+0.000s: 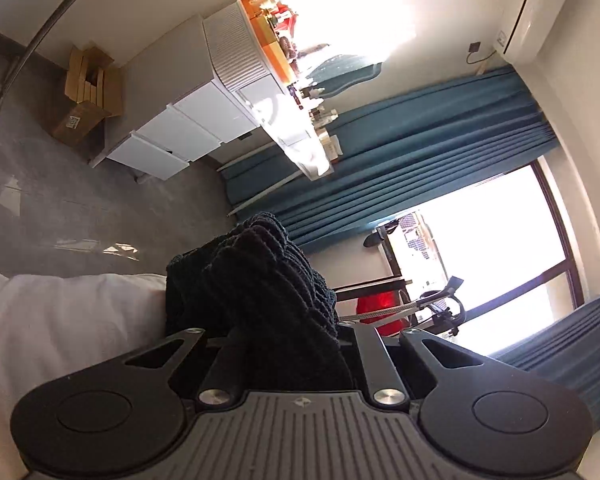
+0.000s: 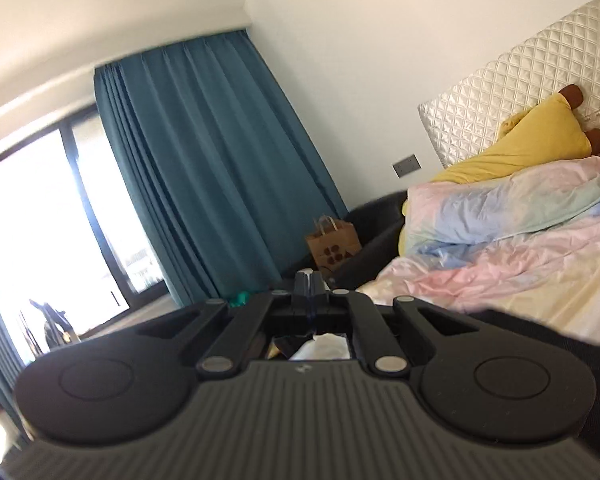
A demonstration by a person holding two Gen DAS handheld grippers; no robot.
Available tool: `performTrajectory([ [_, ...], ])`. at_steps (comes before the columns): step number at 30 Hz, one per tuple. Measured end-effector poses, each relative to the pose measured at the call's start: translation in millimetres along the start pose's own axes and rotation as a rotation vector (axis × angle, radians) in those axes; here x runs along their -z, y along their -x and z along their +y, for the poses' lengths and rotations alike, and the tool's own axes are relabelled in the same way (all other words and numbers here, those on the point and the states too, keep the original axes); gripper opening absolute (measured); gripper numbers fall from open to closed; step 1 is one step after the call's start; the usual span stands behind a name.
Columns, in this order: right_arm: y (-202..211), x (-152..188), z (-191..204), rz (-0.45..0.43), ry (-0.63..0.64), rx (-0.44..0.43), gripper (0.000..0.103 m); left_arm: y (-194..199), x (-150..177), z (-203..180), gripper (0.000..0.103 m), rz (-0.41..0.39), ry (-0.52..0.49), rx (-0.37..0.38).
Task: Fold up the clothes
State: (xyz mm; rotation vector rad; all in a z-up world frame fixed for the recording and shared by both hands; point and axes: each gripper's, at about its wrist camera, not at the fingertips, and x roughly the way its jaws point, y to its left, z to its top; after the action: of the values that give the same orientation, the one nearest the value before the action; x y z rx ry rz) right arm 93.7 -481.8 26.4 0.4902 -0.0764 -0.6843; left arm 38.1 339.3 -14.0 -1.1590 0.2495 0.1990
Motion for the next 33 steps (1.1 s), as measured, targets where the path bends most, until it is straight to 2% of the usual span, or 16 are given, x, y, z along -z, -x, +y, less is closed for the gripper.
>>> performTrajectory([
  [3,-49.0,46.3,-9.5,0.178,0.097,0.075,0.003,-11.6,0.6,4.3,0.012,0.009,-0.025,-0.083],
  [6,-48.4,93.7,-48.2,0.291,0.054,0.114,0.003,-22.2,-0.9,6.5,0.013,0.003,-0.056,-0.123],
  [8,-41.9,110.5,-64.5,0.368,0.057,0.153,0.003,-23.0,1.6,2.3,0.013,0.000,-0.084,-0.136],
  [11,-24.8,105.9,-83.7,0.454,-0.115,0.206,0.004,-24.3,4.5,0.1,0.014,0.004,-0.106,-0.144],
  [12,-15.3,99.3,-87.7,0.449,-0.148,0.213,0.004,-24.6,4.7,0.8,0.014,0.008,-0.111,-0.147],
  [15,28.3,82.2,-93.0,0.377,-0.135,0.232,0.006,-23.0,4.2,7.3,0.014,0.020,-0.112,-0.153],
  [18,69.0,69.1,-114.7,0.363,-0.245,0.294,0.007,-21.9,4.4,17.5,0.015,0.036,-0.130,-0.161],
  [20,87.7,64.9,-132.7,0.362,-0.317,0.361,0.007,-24.8,3.9,24.3,0.015,0.066,-0.150,-0.175],
  [24,107.2,62.0,-162.4,0.357,-0.363,0.581,0.009,-23.7,6.5,28.4,0.016,0.097,-0.192,-0.216],
  [25,110.5,62.3,-170.1,0.357,-0.382,0.622,0.016,-22.7,6.8,30.0,0.016,0.103,-0.181,-0.225],
  [26,113.7,62.8,-176.4,0.353,-0.405,0.650,0.029,-21.7,6.8,31.3,0.016,0.107,-0.169,-0.233],
  [27,116.5,63.4,-180.8,0.346,-0.416,0.676,0.037,-20.8,6.7,32.7,0.016,0.111,-0.158,-0.241],
  [28,118.1,63.5,-184.4,0.339,-0.413,0.703,0.051,-19.1,6.3,33.7,0.016,0.113,-0.149,-0.247],
  [29,120.0,63.9,-185.7,0.336,-0.402,0.731,0.059,-17.0,5.6,34.5,0.016,0.115,-0.143,-0.252],
  [31,120.1,65.9,-189.5,0.355,-0.392,0.763,0.061,-13.7,4.5,36.1,0.017,0.120,-0.136,-0.264],
  [33,115.1,70.8,-195.6,0.431,-0.412,0.745,0.061,-10.1,4.7,36.9,0.017,0.126,-0.132,-0.273],
])
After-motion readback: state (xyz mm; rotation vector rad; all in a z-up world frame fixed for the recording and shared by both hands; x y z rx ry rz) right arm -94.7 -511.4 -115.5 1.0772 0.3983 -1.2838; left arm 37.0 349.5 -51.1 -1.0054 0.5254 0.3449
